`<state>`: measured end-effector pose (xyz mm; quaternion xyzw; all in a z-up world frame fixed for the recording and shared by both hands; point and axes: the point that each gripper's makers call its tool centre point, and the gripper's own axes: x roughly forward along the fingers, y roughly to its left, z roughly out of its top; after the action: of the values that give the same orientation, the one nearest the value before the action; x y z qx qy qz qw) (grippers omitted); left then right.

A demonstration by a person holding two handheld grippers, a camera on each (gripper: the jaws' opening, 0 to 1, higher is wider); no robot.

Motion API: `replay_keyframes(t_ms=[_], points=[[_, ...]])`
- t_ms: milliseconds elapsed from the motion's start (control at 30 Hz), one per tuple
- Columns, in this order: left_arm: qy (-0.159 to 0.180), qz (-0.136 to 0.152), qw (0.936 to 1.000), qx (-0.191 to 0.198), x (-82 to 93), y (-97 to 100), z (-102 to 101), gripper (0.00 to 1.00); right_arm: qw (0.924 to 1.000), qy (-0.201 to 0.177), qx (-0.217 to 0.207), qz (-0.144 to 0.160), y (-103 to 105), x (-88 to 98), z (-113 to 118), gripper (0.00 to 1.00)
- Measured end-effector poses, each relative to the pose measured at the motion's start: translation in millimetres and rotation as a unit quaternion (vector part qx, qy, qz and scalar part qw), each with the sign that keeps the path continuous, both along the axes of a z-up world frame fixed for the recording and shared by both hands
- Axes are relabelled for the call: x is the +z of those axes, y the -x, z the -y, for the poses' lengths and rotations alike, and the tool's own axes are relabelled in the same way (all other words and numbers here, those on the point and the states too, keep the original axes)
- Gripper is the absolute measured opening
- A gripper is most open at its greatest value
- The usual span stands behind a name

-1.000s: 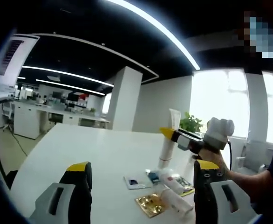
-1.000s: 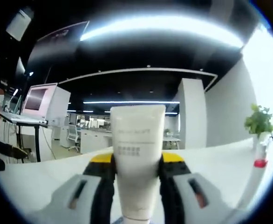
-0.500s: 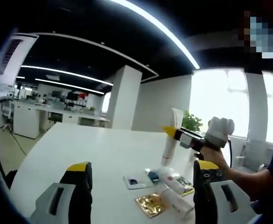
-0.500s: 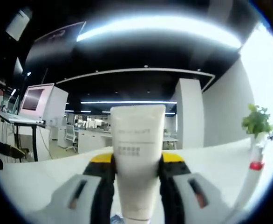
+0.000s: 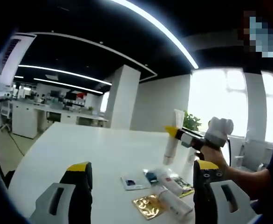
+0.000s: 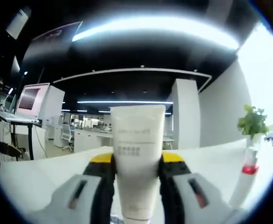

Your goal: Arrange the skincare products in the storage area until every visible bottle or jar stands upright without overlapping.

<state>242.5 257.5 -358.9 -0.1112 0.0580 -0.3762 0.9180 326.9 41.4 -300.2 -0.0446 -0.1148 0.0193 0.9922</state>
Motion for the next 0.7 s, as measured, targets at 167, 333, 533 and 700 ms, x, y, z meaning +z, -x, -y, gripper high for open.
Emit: replay_keyframes(t_ms=[167, 333, 533, 700], points=[[-0.003, -0.004, 1.0000, -0.001, -2.8, 0.2, 3, 0.91, 0.9999, -0.004, -0.012, -0.002, 2, -1.7, 14, 0.36], [-0.002, -0.005, 1.0000, -0.002, -3.7, 0.1, 5, 0.91, 0.9998, -0.001, -0.021, -0.001, 1, -1.2, 25, 0.36], [-0.004, -0.008, 1.0000, -0.003, -6.2, -1.1, 8, 0.91, 0.9996, 0.002, -0.027, -0.001, 4, -5.2, 38, 0.36], [-0.006, -0.010, 0.9999, -0.005, -8.4, -2.0, 12, 0.90, 0.9996, 0.001, -0.030, 0.001, 6, -5.8, 49, 0.36]])
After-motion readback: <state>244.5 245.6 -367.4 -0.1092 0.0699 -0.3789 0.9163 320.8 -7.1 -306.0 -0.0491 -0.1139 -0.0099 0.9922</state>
